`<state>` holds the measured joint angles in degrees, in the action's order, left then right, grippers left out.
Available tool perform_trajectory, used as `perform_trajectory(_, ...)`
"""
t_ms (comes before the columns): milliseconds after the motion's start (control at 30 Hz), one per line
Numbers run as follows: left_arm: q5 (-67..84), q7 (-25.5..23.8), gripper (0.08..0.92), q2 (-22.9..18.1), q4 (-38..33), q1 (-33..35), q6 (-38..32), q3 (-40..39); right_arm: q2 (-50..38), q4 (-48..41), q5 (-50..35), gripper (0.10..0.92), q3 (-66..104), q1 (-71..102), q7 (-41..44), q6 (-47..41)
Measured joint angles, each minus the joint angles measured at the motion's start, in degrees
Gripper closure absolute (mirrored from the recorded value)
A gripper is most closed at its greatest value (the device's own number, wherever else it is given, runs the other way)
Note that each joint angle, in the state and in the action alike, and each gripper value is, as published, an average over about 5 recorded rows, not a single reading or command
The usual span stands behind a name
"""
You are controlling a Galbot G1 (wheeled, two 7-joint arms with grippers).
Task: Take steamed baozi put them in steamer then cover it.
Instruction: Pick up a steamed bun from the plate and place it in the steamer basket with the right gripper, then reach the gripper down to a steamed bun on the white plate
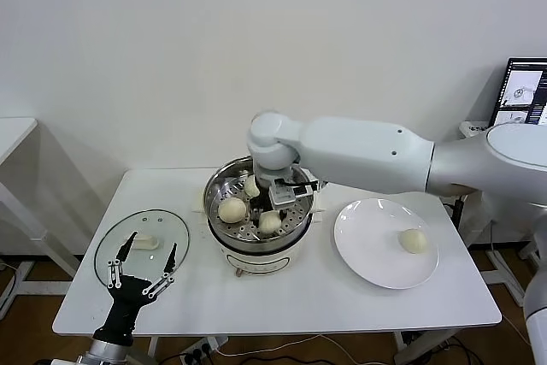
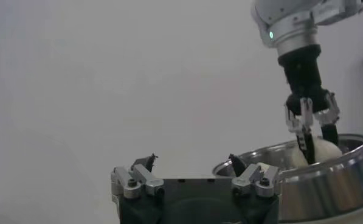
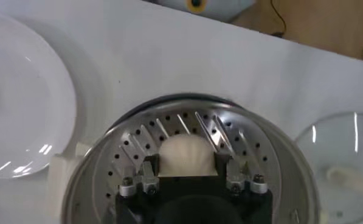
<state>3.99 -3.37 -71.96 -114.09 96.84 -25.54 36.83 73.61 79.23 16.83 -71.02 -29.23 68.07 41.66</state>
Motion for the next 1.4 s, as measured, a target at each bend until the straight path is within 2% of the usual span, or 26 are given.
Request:
perform_trajectory(233,0.0,0.0,0.177,-0.1,0.1,-0.1,-0.1,-0.1,0.5,-0.2,2.0,0.361,0.0,1.5,-0.2,1.1)
perform_trajectory(500,0.0,0.0,0.177,-0.1,0.5,-0.2,-0.3,0.0,0.3,-0.3,3.1,0.211,1.1,2.0,-0.3,1.3)
perform_trajectory(767,0.0,0.0,0.177,0.0,0.6,-0.5,-0.2,0.0,-2.3,0.0,0.5,0.203,4.7,0.9,1.3,-1.0)
perform_trajectory(900,0.0,0.0,0.177,0.0,0.6,-0.4,-0.1,-0.1,-6.0,-0.8,-3.8,0.203,6.8,-0.7,3.1,-5.6)
perform_trajectory(1067,0.0,0.0,0.177,0.3,0.5,-0.4,0.0,-0.3,-12.9,-3.5,-11.8,0.203,8.3,-3.0,5.4,-15.6)
perform_trajectory(1233,0.0,0.0,0.177,0.4,0.2,-0.6,0.2,-0.8,-20.2,-8.7,-18.4,0.203,8.6,-3.5,7.5,-25.2)
perform_trajectory(1400,-0.3,0.2,0.177,0.2,0.1,-0.8,0.5,-1.1,-26.3,-14.6,-21.8,0.203,8.6,-1.3,8.5,-31.0)
